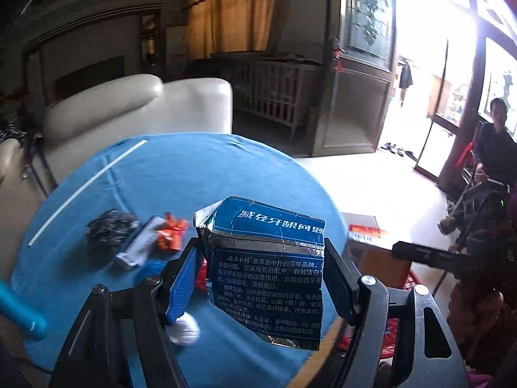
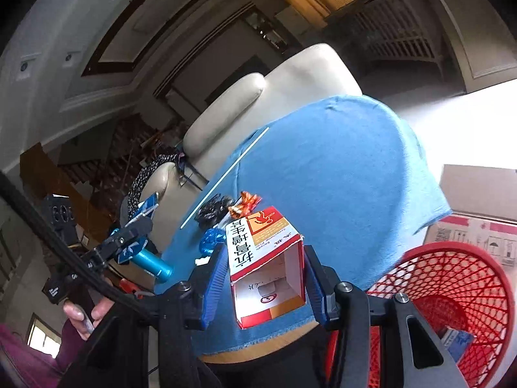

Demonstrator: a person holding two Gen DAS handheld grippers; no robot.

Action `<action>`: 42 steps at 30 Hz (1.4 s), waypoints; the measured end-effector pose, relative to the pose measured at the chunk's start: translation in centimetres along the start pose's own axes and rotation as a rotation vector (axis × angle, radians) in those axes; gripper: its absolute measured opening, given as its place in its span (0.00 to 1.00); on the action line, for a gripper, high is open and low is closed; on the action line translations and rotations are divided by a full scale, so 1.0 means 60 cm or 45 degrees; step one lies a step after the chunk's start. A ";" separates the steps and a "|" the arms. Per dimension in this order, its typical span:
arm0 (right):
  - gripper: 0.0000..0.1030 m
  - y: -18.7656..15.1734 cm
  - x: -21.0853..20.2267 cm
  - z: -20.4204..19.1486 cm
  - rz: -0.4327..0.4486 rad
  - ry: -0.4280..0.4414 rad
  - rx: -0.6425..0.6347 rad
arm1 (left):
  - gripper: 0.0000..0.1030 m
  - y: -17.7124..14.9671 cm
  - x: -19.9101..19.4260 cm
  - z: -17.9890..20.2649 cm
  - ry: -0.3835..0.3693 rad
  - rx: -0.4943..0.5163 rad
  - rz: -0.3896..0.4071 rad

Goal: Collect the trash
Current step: 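Lower the medicine box into the red basket and open the right gripper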

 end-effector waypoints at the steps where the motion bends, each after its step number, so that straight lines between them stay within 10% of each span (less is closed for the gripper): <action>1: 0.48 0.002 -0.009 0.004 0.015 0.000 0.008 | 0.71 -0.002 0.006 0.010 -0.012 0.003 -0.009; 5: 0.48 0.010 -0.037 0.029 0.069 -0.018 0.042 | 0.71 -0.012 0.018 0.033 -0.036 -0.022 -0.032; 20: 0.48 0.033 -0.087 -0.011 0.202 -0.282 -0.086 | 0.71 -0.004 0.026 0.041 0.351 -0.019 -0.057; 42: 0.48 0.006 -0.139 0.001 0.188 -0.385 -0.088 | 0.71 -0.011 0.057 0.096 0.342 0.101 -0.124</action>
Point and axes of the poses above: each gripper's, at about its wrist camera, not at the fingertips, and x roughly the way its jaws point, z to its right, y to its top, the point moved 6 cm from there along x, roughly the way its jaws point, and after that the axes turned 8 degrees about -z, right-handed, at the moved point
